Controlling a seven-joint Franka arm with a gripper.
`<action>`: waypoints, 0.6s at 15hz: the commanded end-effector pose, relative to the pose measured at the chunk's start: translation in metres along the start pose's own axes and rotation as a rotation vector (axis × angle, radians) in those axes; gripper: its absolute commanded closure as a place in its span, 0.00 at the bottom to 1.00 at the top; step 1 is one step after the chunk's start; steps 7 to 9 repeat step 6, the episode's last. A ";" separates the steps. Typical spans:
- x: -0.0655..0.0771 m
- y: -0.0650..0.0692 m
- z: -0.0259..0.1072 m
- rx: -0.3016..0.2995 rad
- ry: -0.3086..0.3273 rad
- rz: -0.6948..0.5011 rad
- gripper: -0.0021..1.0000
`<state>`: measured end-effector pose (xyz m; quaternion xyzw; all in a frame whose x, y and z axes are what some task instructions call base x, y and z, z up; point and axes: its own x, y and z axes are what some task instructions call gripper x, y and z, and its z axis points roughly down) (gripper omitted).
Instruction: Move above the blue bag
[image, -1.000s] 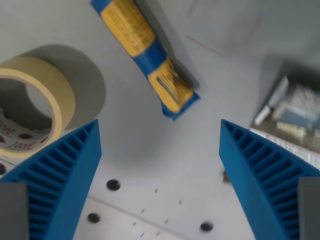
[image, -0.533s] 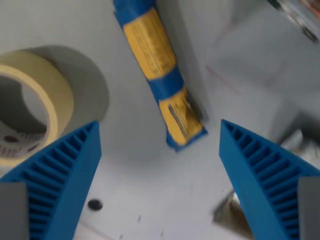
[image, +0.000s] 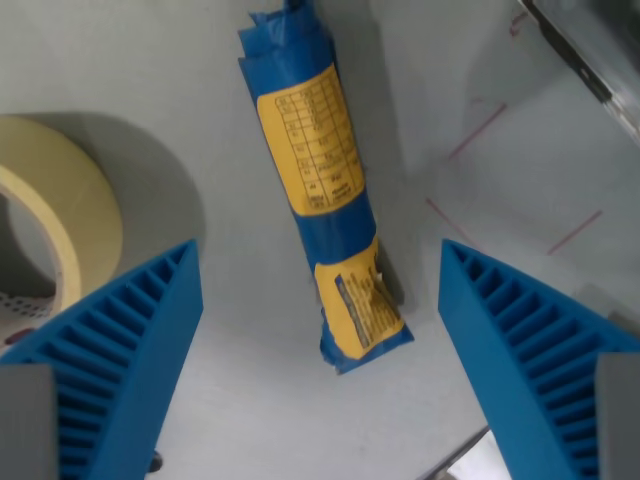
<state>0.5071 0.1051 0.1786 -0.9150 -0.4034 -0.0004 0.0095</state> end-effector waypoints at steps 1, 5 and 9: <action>0.004 0.001 0.003 -0.047 0.016 -0.091 0.00; 0.006 0.002 0.007 -0.046 0.011 -0.063 0.00; 0.006 0.002 0.007 -0.046 0.011 -0.063 0.00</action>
